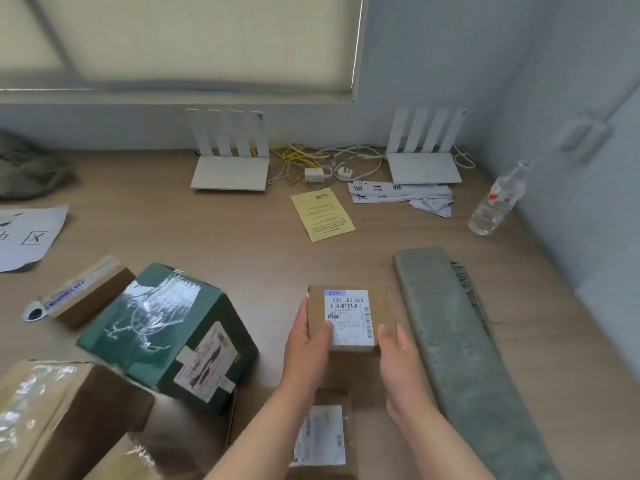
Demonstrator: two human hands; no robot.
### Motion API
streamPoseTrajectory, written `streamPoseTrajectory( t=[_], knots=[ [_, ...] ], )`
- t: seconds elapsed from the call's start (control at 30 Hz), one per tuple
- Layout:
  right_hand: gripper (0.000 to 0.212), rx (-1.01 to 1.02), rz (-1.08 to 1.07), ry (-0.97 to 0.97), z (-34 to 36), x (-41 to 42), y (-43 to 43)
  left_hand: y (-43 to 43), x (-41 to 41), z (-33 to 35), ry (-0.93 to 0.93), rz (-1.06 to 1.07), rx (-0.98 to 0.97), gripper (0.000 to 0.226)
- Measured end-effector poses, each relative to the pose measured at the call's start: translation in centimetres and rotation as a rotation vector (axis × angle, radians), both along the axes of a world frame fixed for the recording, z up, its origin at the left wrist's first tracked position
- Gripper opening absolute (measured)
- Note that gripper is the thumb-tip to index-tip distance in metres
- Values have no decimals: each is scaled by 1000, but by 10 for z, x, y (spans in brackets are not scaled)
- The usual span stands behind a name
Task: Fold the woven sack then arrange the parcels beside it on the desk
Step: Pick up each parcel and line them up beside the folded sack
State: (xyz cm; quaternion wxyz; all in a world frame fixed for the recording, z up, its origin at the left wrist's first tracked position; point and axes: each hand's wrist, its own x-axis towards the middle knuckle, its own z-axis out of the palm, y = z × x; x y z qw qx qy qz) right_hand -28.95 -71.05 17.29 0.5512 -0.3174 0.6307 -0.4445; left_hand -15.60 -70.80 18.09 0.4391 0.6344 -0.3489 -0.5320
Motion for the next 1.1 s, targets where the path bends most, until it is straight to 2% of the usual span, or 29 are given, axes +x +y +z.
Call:
streamPoseTrajectory(
  t=[0.17,0.27,0.37,0.67,0.83,0.93,1.0,1.1],
  knots=[
    [27,-35,-8,108,-30,-9,-60,-59,-10,-25,-18,-15,14,46],
    [44,-51,-7,171,-46,-17,-89,-87,-18,-32,-22,-34,21,45],
    [49,-49,6,204,-58,-26,-104,-105,-26,-42,-33,-42,29,44],
    [45,-43,62,222,-70,-35,-114,-110,-29,-53,-39,-18,45,38],
    [40,1,89,329,-57,-35,-119,-110,-24,-45,-158,-71,118,23],
    [60,11,99,453,-44,-33,-118,-105,-24,-32,-296,-127,158,38],
    [75,-16,65,493,-28,-31,-107,-91,-22,-17,-291,-148,143,48],
    [71,-123,34,503,-6,-27,-72,-54,-9,2,-254,-137,116,71]
  ],
)
